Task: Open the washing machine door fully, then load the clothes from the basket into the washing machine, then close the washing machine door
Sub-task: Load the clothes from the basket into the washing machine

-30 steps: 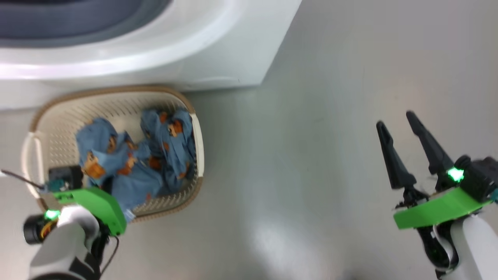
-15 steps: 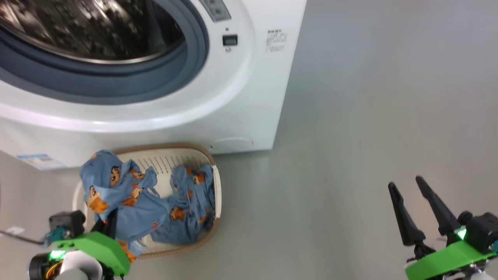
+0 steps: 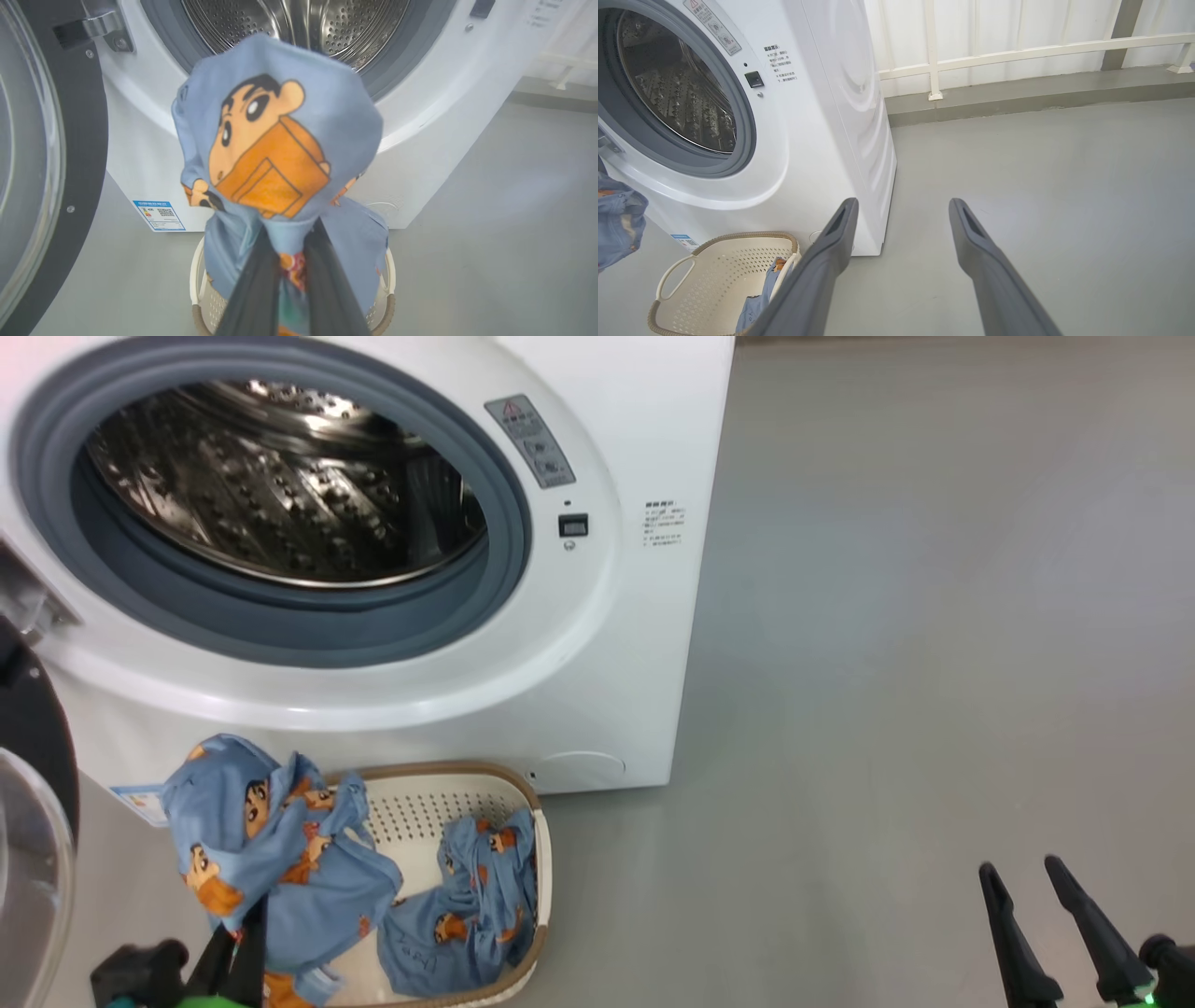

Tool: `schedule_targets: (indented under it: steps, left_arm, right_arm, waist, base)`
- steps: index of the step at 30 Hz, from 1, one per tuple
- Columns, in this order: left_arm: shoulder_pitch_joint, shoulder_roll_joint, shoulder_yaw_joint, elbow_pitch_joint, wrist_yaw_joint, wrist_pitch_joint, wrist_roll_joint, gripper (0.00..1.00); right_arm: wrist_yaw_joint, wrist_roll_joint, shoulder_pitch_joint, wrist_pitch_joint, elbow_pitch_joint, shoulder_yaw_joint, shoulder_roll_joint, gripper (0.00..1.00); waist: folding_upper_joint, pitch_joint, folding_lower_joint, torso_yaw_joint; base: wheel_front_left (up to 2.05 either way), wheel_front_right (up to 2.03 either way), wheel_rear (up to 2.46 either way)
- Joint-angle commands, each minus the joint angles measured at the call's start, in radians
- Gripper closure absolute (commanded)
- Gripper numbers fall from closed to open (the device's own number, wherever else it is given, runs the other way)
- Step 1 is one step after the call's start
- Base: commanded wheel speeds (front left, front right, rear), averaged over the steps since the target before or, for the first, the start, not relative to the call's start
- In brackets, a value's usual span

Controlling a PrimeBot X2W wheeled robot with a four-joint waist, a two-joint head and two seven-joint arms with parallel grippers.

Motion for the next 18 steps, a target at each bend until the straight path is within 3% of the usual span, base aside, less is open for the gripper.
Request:
schedule_targets:
  steps: [1, 11, 18]
  left_arm:
    - [0.023, 0.013, 0.051, -0.073, -0.006, -0.014, 0.019, 1.0]
    - [0.208, -0.042, 0.113, -0.338, -0.001, -0.014, 0.073, 1.0]
    - [0.232, -0.054, 0.099, -0.394, 0.009, -0.014, 0.065, 1.0]
  right_arm:
    - [0.006, -0.011, 0.016, -0.005, -0.025, 0.013, -0.014, 0.0]
    - [0.006, -0.015, 0.05, -0.005, -0.032, -0.01, -0.005, 0.0]
    - [0.006, -0.014, 0.048, -0.005, -0.043, -0.021, -0.002, 0.0]
  waist:
    - [-0.0001, -0.029, 0.0002, 0.003]
    - [-0.0001, -0.056, 0.0002, 0.002]
    - [-0.0001, -0.033, 0.0002, 0.015]
  base:
    - [0.0, 0.0, 0.0]
    - [0.0, 0.0, 0.0]
    - [0.0, 0.0, 0.0]
